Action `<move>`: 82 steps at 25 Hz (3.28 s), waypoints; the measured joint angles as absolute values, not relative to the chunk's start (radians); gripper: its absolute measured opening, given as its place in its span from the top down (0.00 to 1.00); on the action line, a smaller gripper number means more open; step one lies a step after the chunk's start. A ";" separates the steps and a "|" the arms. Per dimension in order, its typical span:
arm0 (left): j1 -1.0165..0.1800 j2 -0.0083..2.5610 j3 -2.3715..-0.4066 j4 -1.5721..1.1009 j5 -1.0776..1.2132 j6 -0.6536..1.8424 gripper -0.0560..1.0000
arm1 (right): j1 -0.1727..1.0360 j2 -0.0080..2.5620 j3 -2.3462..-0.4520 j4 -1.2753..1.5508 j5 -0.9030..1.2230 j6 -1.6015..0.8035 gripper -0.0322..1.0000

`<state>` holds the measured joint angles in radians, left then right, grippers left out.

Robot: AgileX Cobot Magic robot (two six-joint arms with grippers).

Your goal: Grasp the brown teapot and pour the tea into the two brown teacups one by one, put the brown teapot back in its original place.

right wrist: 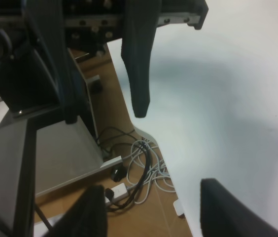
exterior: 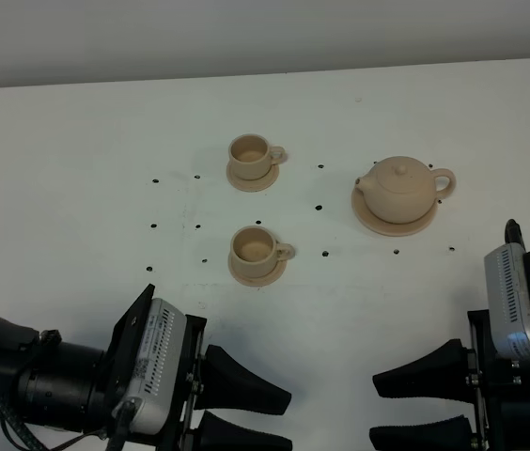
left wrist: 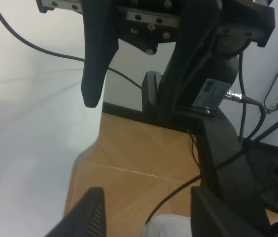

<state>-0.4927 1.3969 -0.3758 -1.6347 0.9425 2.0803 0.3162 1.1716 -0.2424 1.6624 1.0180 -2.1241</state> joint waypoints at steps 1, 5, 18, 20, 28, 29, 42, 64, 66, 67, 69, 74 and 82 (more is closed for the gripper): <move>-0.493 1.394 -0.376 -1.637 0.941 2.080 0.54 | 0.316 1.172 -0.242 1.662 1.018 -2.124 0.56; -0.493 1.339 -0.375 -1.665 0.924 2.072 0.54 | 0.316 1.172 -0.242 1.662 1.017 -2.124 0.56; -0.430 0.918 -0.385 -1.589 0.668 1.542 0.54 | 0.316 1.172 -0.242 1.668 1.014 -2.124 0.56; -0.430 0.867 -0.408 -1.506 0.659 1.385 0.54 | 0.316 1.172 -0.242 1.669 1.014 -2.124 0.56; -0.430 0.739 -0.564 -0.940 0.753 0.678 0.54 | 0.316 1.172 -0.242 1.669 1.014 -2.124 0.56; -0.430 0.733 -0.586 -0.854 0.782 0.605 0.54 | 0.316 1.172 -0.242 1.669 1.014 -2.124 0.56; -0.430 0.672 -0.653 -0.133 1.115 -0.074 0.54 | 0.316 1.172 -0.242 1.712 0.950 -2.122 0.56; -0.430 0.134 -0.542 0.075 1.176 -0.195 0.54 | 0.316 1.172 -0.242 1.741 0.887 -2.118 0.56; -0.430 0.102 -0.536 0.076 1.152 -0.180 0.54 | 0.316 1.172 -0.242 1.741 0.887 -2.118 0.56; -0.430 0.088 -0.533 0.076 1.141 -0.176 0.54 | 0.316 1.172 -0.242 1.741 0.887 -2.118 0.56; -0.430 0.071 -0.520 0.076 1.114 -0.174 0.54 | 0.316 1.172 -0.242 1.741 0.887 -2.118 0.56; -0.430 0.066 -0.507 0.076 1.092 -0.159 0.54 | 0.316 1.172 -0.242 1.741 0.887 -2.118 0.56; -0.416 0.066 -0.506 0.075 1.091 -0.156 0.54 | 0.316 1.172 -0.254 1.741 0.888 -2.103 0.56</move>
<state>-0.4155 0.0664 -0.5060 0.0746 1.0906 -0.1559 0.3162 1.1716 -0.2538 1.7411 0.8884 -2.1030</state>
